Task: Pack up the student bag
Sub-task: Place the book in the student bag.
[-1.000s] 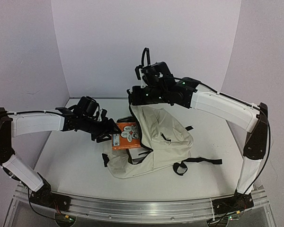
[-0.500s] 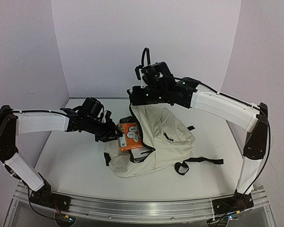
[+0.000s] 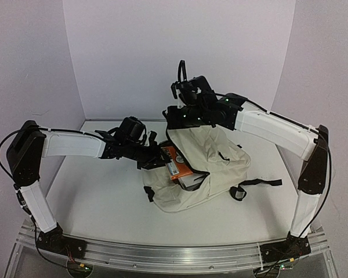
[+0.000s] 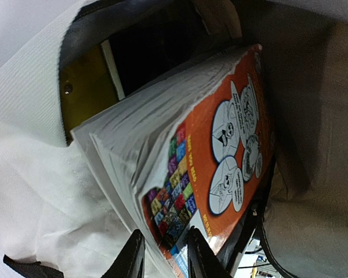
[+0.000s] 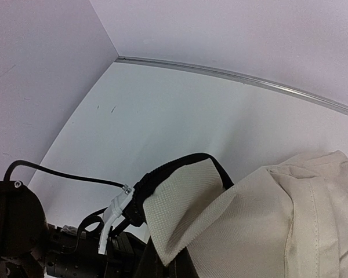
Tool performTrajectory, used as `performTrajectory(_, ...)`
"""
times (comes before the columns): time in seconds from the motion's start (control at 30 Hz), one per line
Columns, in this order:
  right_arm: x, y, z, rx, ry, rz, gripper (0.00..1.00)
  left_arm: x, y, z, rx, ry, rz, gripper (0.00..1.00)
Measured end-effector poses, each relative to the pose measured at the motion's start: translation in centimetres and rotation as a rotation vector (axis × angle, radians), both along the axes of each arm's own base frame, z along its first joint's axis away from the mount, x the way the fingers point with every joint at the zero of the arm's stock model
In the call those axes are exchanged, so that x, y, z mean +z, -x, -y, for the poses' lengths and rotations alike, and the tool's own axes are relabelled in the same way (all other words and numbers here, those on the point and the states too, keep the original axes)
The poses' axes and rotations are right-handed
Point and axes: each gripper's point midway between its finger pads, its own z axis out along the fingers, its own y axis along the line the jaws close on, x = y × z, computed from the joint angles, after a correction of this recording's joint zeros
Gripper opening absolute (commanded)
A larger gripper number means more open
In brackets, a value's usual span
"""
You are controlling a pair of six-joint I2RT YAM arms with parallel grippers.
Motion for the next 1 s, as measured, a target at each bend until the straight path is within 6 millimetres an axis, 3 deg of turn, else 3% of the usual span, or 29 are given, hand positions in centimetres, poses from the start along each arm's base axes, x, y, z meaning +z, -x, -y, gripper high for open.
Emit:
performTrajectory(0.3,0.0,-0.8,1.0,-0.050,0.021,0.020,0.00,1.8,0.1,3.3,-0.054,0.091,0.040,0.24)
performTrajectory(0.6,1.4,-1.5,1.4,-0.080,0.022,0.066,0.00,3.5,0.1,5.2,-0.085,0.157,0.097,0.23)
performTrajectory(0.83,1.5,-1.6,1.4,-0.084,0.017,0.072,0.00,1.3,-1.0,6.1,-0.084,0.120,0.104,0.23)
performTrajectory(1.0,1.6,-1.6,1.4,-0.089,0.017,0.076,0.00,1.6,-1.6,6.0,-0.073,0.107,0.143,0.24)
